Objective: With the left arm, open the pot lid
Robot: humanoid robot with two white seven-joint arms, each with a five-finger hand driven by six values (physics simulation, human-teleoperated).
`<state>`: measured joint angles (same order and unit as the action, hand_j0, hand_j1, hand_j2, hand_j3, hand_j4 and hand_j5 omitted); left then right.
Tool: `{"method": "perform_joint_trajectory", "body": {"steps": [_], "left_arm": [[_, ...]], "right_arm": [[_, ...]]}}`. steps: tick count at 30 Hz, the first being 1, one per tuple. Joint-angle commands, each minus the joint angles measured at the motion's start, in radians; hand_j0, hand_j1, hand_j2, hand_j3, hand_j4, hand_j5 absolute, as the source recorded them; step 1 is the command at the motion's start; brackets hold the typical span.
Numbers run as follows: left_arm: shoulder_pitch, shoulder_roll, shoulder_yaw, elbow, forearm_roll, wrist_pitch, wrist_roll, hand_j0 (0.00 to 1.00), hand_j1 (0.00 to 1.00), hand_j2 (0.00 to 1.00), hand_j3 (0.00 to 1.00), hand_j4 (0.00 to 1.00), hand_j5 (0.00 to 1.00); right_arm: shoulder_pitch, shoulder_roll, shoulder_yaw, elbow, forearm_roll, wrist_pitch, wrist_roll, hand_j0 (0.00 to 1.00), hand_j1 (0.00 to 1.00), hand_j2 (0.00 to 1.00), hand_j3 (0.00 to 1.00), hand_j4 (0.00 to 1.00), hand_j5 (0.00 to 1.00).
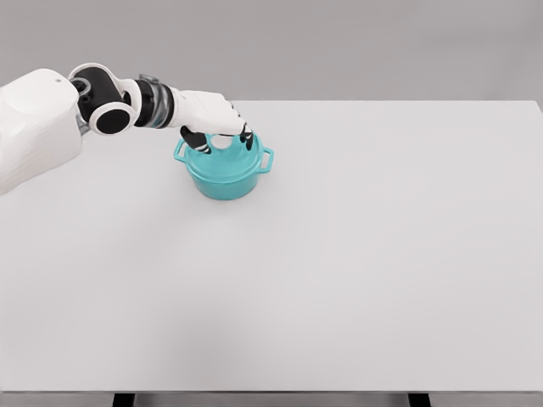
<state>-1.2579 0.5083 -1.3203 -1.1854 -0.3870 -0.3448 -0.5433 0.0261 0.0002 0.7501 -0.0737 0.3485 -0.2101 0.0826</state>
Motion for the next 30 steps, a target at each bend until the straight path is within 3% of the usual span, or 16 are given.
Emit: {"method": "perform_joint_trajectory", "body": {"steps": [1,7,13,30], "left_arm": [[0.000,-0.001,0.001,0.001,0.000,0.001,0.000,0.73,0.73,0.73,0.73,0.73,0.73],[0.003,-0.008,0.001,0.000,0.000,0.001,0.000,0.73,0.73,0.73,0.73,0.73,0.73],[0.003,-0.005,0.000,0.000,-0.001,0.000,0.000,0.57,0.57,0.57,0.57,0.57,0.57],[0.002,0.024,-0.003,-0.008,-0.001,-0.014,-0.004,0.35,0.35,0.35,0.35,0.35,0.35]], "right_arm": [[0.000,0.000,0.000,-0.001,0.000,0.000,0.000,1.00,1.00,1.00,1.00,1.00,1.00],[0.000,0.000,0.000,0.000,0.000,0.000,0.000,1.00,1.00,1.00,1.00,1.00,1.00],[0.000,0.000,0.000,0.000,0.000,0.000,0.000,1.00,1.00,1.00,1.00,1.00,1.00],[0.000,0.000,0.000,0.000,0.000,0.000,0.000,1.00,1.00,1.00,1.00,1.00,1.00]]}}
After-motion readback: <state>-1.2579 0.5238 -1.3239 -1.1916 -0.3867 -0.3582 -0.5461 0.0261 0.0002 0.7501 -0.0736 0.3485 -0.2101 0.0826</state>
